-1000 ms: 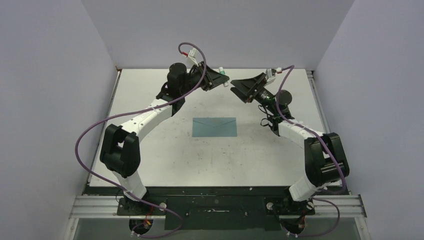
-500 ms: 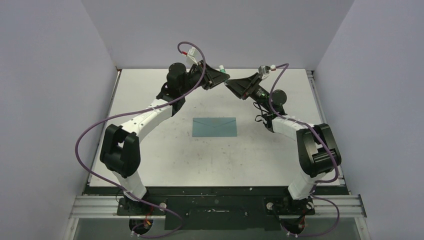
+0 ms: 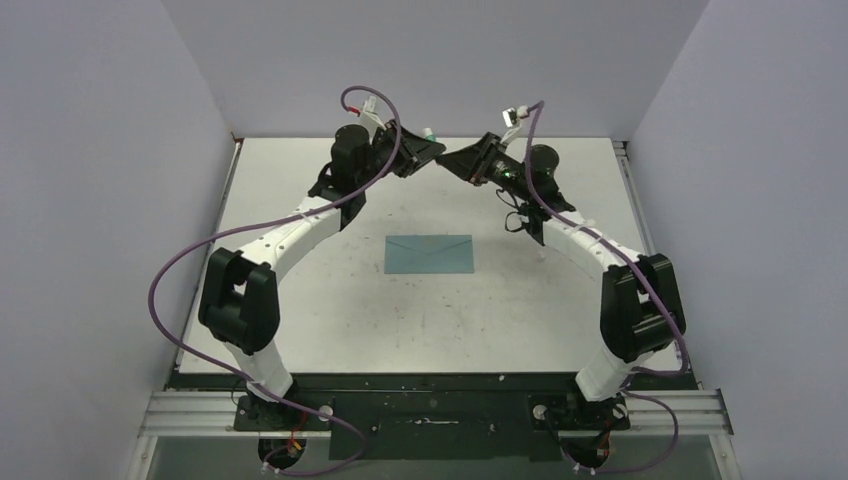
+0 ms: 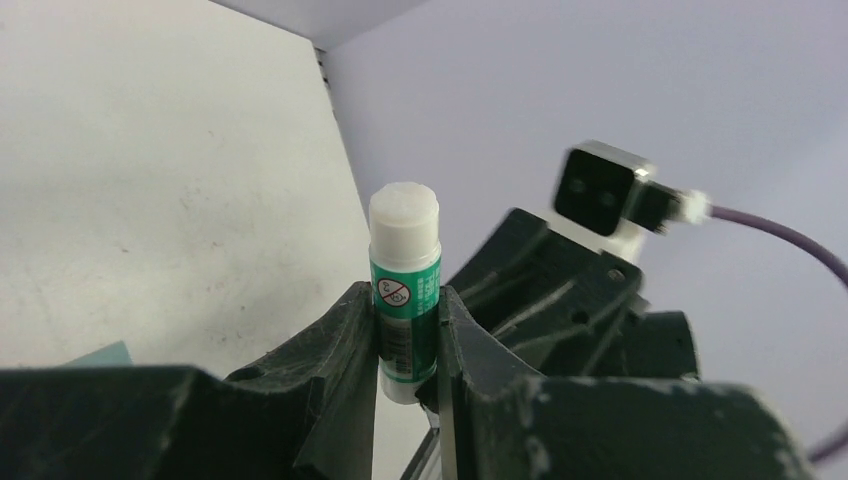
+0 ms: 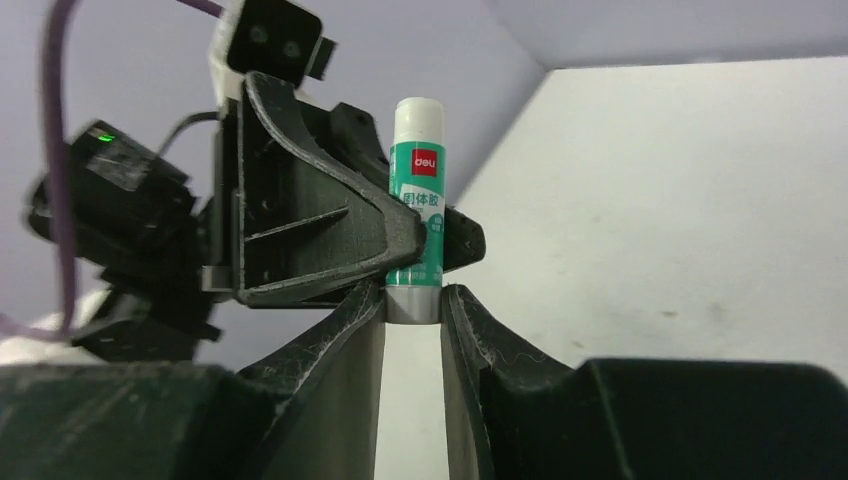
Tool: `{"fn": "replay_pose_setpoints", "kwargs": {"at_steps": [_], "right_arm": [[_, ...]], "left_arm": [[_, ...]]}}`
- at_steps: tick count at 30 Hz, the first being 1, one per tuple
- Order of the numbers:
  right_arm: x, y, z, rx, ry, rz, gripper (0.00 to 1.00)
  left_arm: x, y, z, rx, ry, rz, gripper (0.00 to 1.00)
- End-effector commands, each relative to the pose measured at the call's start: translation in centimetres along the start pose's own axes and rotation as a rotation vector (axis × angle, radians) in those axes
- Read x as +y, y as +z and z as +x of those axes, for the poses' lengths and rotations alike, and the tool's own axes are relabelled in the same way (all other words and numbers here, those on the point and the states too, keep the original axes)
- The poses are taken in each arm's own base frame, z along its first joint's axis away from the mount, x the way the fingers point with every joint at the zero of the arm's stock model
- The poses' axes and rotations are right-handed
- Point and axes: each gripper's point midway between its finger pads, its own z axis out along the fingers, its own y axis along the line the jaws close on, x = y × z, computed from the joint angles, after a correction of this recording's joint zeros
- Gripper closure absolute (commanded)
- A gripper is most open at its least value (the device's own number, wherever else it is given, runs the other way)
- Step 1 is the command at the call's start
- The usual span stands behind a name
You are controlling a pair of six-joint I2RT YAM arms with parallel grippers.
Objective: Place the letter into the envelope and seal it
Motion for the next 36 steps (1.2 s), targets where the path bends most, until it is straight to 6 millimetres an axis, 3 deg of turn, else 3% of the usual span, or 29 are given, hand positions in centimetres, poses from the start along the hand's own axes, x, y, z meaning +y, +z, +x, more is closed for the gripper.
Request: {"fn": "replay_pose_setpoints", "kwargs": {"at_steps": [1,5,8,9,12,14,17,22,30,33,36], "right_arm": [[-2.5,0.6,3.5,0.215,-0.55,0.264,0.95],[-5.2,-0.3,3.5,0.262,-0.811,0.526,0.95],[-5.6,-0.7,3.6,0.278,-0.873,0.614,0.93],[-5.0,-0.6,3.6,0.27,-0.844,0.59,0.83],[-0.8,-0.3,1.8,0.163,-0.595,0.33,0.36],[1.7,-1.6,-1.1,0.05,-0.418,0.172,0.23],[5.2,-4.2,-4.5,-0.072,-0.255,-0.038,0.16],[8.8,-7.1,-5.4,-0.119,-0.116,-0.279,0.14],[10.5,-6.6,-3.1,-0.077,-0.009,-0.426,0.18],[11.5,-5.3,-1.3,-0.027,0.002,-0.478,0.26],[11.9,-4.4,-0.4,-0.01,0.022,-0.508,0.42]], "left_arm": [[-3.3,-1.1,-0.4,-0.026,-0.001,0.021,1.0],[-2.5,-1.4,-0.6,-0.036,-0.024,-0.045,1.0],[-2.4,-1.6,-0.9,-0.047,-0.031,-0.068,1.0],[-2.5,-1.6,-0.9,-0.046,-0.026,-0.061,1.0],[-3.1,-1.8,-1.1,-0.034,0.019,-0.022,1.0],[-3.5,-2.0,-1.4,-0.034,0.075,0.015,1.0],[-5.2,-2.9,-1.4,-0.022,0.166,0.133,1.0],[-7.7,-4.4,-0.7,0.016,0.319,0.305,1.0],[-10.1,-5.5,-0.2,0.025,0.445,0.406,1.0],[-10.9,-5.7,0.2,0.028,0.446,0.442,1.0],[-11.4,-5.9,0.5,0.034,0.44,0.457,1.0]]}}
